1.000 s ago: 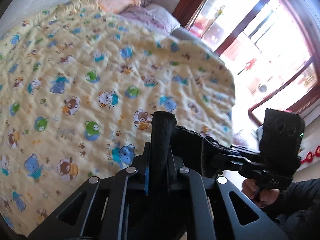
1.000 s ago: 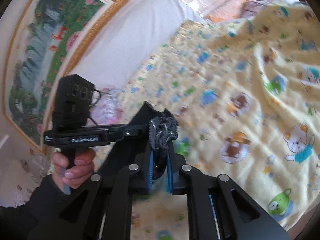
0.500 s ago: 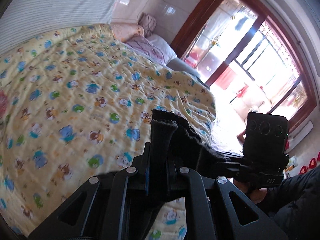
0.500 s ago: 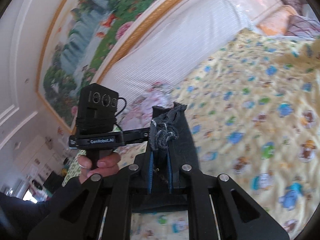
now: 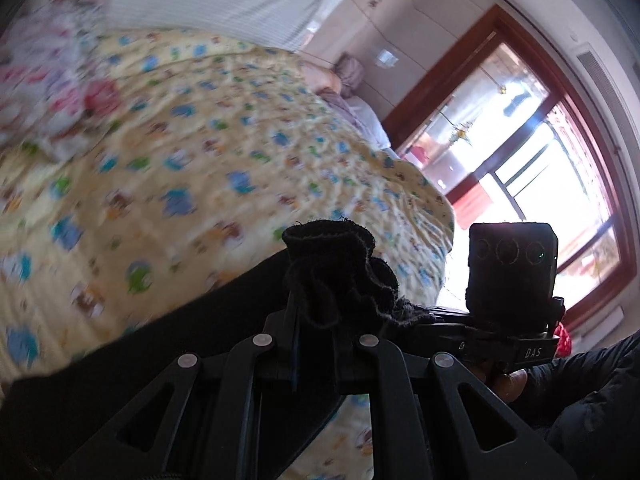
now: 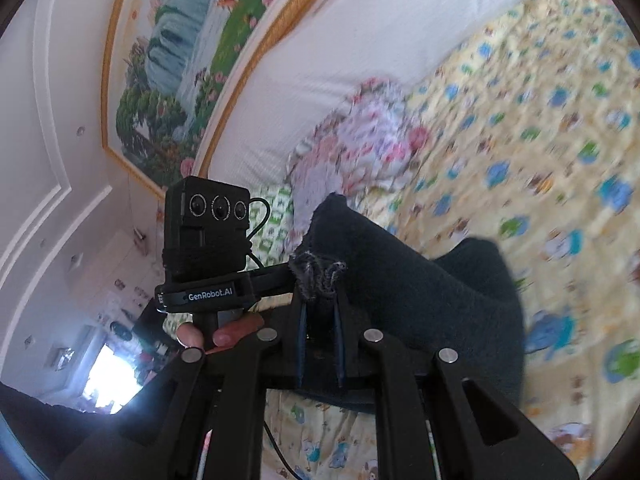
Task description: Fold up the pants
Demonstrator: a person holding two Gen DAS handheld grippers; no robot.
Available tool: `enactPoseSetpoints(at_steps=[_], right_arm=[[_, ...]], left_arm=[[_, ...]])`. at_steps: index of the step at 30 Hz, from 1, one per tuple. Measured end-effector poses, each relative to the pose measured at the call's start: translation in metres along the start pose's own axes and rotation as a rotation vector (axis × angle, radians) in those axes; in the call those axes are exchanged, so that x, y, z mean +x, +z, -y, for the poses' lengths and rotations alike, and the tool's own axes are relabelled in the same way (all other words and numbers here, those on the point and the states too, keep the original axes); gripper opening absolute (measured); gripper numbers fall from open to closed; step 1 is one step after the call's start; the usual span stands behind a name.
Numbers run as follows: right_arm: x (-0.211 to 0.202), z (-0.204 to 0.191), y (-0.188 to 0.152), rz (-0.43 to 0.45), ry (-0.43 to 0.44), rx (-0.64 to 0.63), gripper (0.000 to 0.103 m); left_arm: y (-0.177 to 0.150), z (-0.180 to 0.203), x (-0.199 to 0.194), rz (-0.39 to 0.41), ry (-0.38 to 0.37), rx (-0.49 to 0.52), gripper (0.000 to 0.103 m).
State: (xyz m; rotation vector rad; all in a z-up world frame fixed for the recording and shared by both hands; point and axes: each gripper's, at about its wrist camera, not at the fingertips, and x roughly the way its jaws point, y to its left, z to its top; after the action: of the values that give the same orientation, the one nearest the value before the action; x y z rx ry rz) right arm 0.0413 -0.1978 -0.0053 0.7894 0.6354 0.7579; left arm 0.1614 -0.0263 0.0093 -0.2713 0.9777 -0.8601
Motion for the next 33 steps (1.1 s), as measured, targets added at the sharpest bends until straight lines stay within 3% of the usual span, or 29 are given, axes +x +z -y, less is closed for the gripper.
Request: enactPoseSetpoints(at_steps=[8,17,20,24,30,33], right_arm=[[0.036,0.01,-0.016,-0.112,-0.024,0.02,0.013],[0.047,0.009,-0.026,-0.18,-0.074,0.005,0.015],[0.047,0.006,-0.027,-0.187,-0.067,0.007,0.021],[0.047,-0.004,-0.028,-0.194,-0.052,-0.014,0.041],[0.044,-0.018,-0.023,-0.19,-0.037,-0.048,0.043],[0.036,-0.025,-0.014,-0.16,-0.027,-0.061,0.043]], left_arm=[[-0.035,-0.039,-0.002,-0.007,0.022,-0.112,0.007],[-0.062,-0.048,-0.017,0.025,0.05,-0.18,0.007],[-0.069,-0.047,-0.026,0.057,0.061,-0.204,0.007],[-0.076,-0.045,-0.038,0.103,0.099,-0.244,0.007],[-0.092,-0.035,-0.063,0.188,0.194,-0.287,0.008],[-0.1,-0.033,-0.073,0.208,0.205,-0.306,0.008]])
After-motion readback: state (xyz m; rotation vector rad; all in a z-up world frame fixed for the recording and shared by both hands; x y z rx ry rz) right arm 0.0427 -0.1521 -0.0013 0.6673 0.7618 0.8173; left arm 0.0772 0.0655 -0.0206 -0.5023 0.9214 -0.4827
